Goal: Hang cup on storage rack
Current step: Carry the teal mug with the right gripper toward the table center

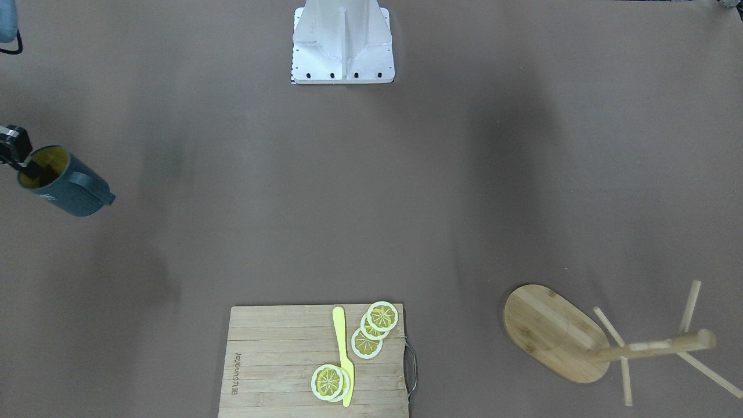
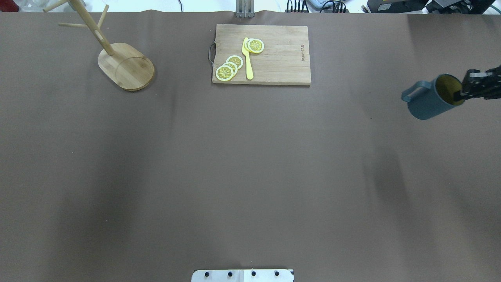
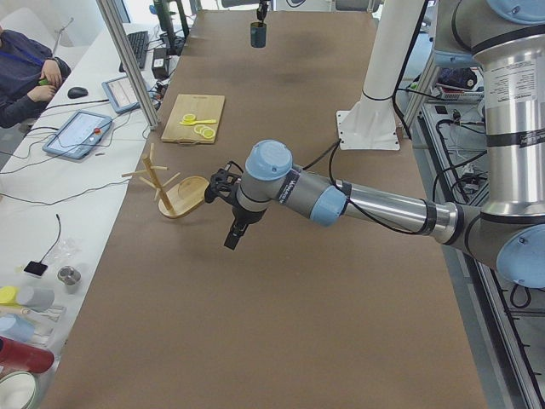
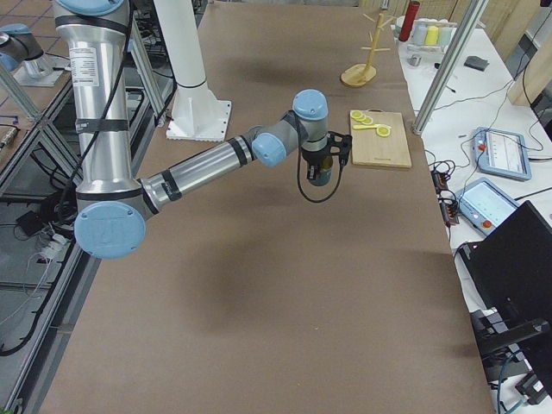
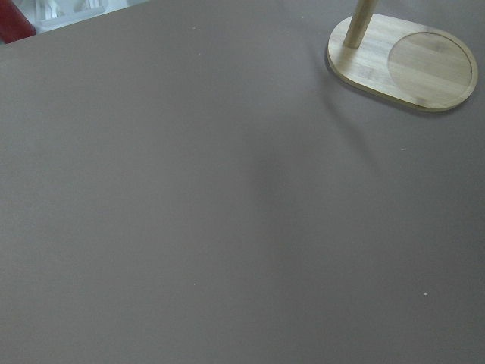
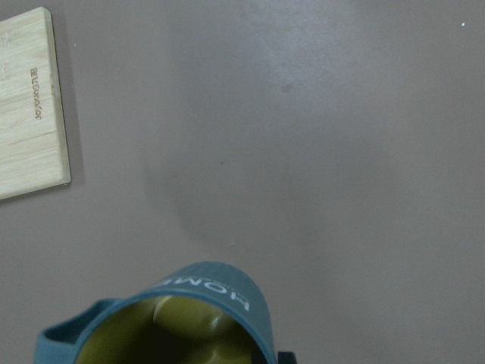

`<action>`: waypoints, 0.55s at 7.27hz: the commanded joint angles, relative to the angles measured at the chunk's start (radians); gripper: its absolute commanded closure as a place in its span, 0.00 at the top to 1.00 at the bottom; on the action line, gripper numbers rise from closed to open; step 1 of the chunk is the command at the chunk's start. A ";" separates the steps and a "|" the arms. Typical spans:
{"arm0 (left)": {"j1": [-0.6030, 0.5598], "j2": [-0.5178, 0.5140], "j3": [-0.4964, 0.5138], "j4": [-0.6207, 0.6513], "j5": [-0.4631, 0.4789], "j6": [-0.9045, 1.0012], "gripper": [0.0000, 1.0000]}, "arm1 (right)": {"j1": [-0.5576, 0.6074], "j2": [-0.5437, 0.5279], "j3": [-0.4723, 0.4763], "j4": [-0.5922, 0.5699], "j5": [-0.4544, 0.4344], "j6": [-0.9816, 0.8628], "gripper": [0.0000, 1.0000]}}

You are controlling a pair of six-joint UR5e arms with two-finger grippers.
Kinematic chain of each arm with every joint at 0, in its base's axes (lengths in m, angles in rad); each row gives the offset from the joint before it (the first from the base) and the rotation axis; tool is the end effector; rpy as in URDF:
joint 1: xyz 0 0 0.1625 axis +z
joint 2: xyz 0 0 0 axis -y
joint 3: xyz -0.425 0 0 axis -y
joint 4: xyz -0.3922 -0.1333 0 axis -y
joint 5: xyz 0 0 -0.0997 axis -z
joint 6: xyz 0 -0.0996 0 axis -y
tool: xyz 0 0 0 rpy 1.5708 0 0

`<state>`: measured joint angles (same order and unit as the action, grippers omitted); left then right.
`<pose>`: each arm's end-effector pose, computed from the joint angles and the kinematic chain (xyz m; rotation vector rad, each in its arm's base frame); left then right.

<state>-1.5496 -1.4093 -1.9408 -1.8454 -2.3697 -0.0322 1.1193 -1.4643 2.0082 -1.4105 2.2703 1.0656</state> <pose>-0.0527 -0.4371 0.5160 0.4358 0.7948 0.1827 -0.1586 -0.4856 0.3757 0.0290 -0.9522 0.3211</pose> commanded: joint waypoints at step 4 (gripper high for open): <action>0.002 -0.010 0.017 0.002 0.000 -0.006 1.00 | -0.422 0.477 -0.009 -0.469 -0.326 0.296 0.00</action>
<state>-1.5483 -1.4166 -1.9302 -1.8441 -2.3696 -0.0358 0.7947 -1.0578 2.0176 -1.8470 2.0237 1.3341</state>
